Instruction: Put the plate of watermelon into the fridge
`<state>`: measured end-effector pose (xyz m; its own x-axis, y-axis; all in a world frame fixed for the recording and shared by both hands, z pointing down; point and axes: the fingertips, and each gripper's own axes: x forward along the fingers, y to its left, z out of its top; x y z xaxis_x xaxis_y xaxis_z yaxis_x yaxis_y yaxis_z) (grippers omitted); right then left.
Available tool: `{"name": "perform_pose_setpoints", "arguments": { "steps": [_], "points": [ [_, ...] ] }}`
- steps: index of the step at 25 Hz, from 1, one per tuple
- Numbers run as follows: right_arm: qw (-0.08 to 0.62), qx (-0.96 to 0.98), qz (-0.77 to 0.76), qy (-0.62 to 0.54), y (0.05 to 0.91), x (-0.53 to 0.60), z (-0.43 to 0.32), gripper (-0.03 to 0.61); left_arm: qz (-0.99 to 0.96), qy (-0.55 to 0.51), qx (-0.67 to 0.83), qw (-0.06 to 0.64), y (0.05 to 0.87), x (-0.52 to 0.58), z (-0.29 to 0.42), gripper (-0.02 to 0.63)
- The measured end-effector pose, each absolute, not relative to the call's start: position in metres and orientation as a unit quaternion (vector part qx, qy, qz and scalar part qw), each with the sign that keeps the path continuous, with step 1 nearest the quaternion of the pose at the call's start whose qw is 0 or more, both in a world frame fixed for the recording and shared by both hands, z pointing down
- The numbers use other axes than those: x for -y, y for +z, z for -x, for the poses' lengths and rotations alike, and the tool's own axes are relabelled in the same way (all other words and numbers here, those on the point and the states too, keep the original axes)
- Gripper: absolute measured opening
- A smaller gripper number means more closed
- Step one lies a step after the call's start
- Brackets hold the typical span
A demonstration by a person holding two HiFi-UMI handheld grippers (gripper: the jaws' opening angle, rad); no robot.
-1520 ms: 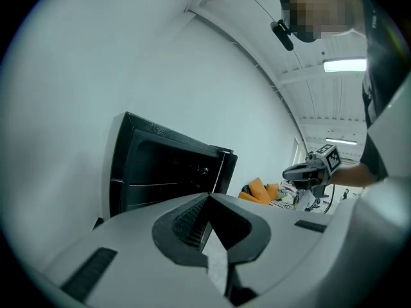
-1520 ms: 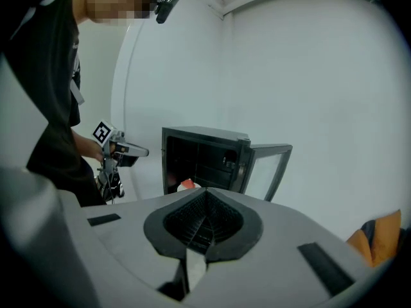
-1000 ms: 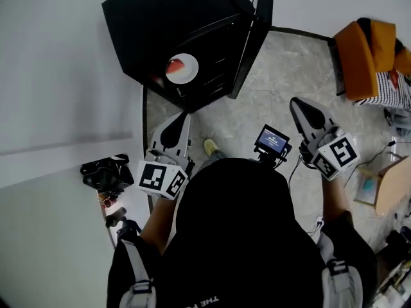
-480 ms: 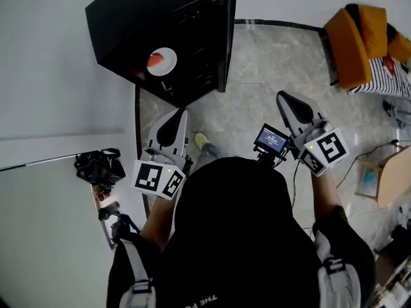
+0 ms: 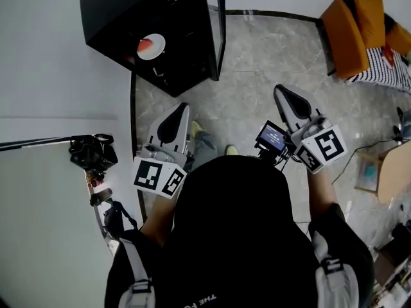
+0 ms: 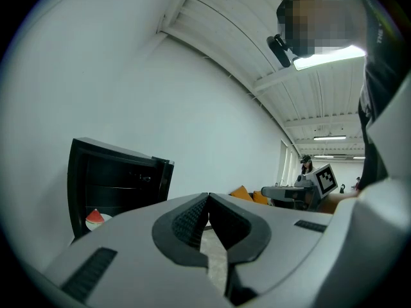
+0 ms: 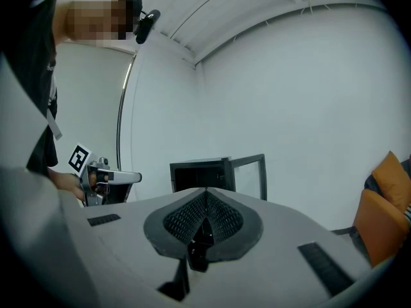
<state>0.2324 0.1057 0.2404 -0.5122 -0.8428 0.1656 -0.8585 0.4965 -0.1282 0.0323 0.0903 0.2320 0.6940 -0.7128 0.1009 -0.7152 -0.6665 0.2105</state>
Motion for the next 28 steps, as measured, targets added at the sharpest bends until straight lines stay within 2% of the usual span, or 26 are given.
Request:
{"name": "perform_pose_setpoints", "arguments": {
  "steps": [13, 28],
  "points": [
    [0.042, 0.865, -0.492, 0.091, 0.244, -0.163, -0.233, 0.014, -0.91, 0.008, 0.401, 0.108, 0.236, -0.154, -0.029, 0.012],
    [0.042, 0.883, -0.46, 0.086, 0.241, -0.172, -0.203, 0.014, -0.894, -0.003, 0.435, 0.109, 0.235, -0.177, 0.003, 0.012]
  ]
}}
